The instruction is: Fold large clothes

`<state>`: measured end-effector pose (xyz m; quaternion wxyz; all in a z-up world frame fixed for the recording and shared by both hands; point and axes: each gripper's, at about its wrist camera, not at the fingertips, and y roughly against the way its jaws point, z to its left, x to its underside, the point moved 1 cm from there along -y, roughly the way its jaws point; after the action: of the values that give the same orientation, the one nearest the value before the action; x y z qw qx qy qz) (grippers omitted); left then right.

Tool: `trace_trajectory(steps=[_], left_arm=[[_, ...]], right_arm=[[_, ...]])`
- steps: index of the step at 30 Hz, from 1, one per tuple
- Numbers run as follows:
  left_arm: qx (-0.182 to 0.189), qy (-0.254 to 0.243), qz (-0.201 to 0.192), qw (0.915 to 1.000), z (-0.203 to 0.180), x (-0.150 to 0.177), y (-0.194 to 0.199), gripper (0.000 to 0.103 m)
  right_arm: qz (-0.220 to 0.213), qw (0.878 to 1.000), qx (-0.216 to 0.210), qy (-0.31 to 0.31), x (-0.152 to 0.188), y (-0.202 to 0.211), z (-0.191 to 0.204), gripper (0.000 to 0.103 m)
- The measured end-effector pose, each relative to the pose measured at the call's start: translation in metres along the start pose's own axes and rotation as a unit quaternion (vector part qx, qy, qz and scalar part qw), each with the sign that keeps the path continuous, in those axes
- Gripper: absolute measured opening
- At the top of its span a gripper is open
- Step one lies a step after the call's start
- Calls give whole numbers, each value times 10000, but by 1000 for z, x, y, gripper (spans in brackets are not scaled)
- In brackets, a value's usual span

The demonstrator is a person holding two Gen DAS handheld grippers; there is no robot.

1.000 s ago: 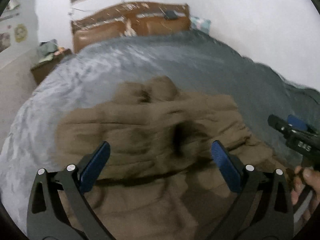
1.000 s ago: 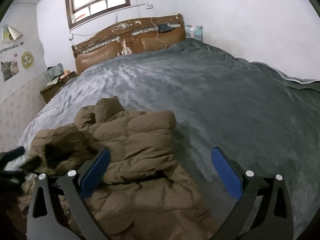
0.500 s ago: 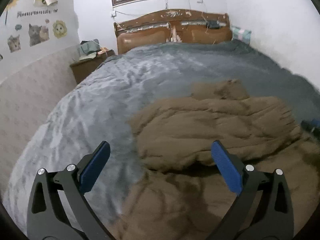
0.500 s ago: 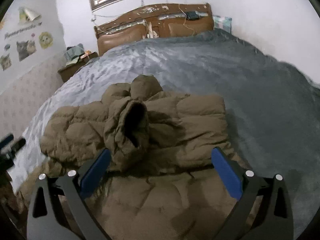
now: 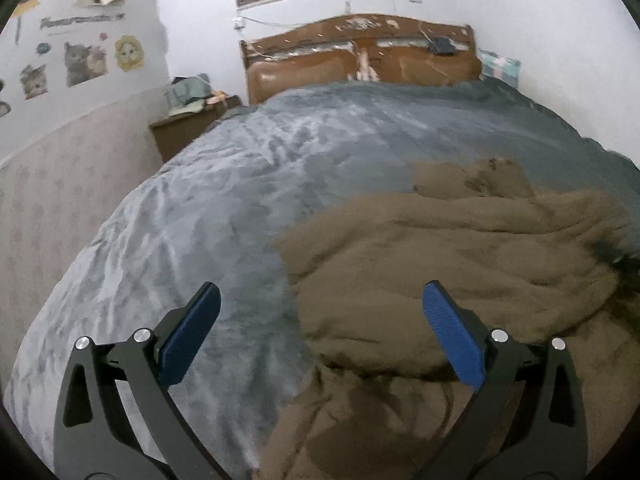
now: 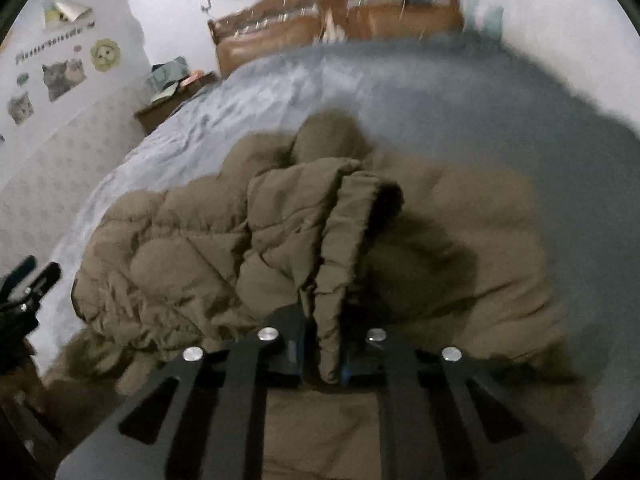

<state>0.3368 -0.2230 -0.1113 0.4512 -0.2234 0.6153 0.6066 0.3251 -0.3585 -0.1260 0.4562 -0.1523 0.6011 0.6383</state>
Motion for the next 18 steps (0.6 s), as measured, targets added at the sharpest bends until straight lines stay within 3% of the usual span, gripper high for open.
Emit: trace_trajectory(steps=[2,4,6,8,10,12,13,14,16,18], left_arm=[[-191,111,-9,9998,7,-1,-1,100],[-158,351,46,9992,14,-2,-3,100],[15,666,206,9976,18,-1,-11,100],[160,833,389,9956,16,1,-22,100],[236,736,620,9951,7,5,-41,100],[-84,450,909,9948,-2,14,-63,100],[-285,309,1084,9932,-5,19,-74,100],[-413,302,1161,9919,-5,21,-78,100],[-330,546,999,9929,-1,16,-73,100],[-153,646,649,9957,-2,7,-61,100]], right_arm=[[-461,9970,617,48,-9,24,-13,11],[-575,9910,1200,120,-9,33,-27,11],[-358,9888,1446,14,-3,24,-42,12],[-90,9881,1535,-103,4,11,-52,20],[108,9856,1684,-128,10,0,-57,52],[197,9852,1691,-201,10,-1,-58,68],[159,9855,1676,-196,8,2,-55,71],[55,9848,1732,-153,6,8,-52,74],[-400,9829,1796,-34,-6,25,-41,91],[-1029,9841,1449,32,-13,39,-22,100]])
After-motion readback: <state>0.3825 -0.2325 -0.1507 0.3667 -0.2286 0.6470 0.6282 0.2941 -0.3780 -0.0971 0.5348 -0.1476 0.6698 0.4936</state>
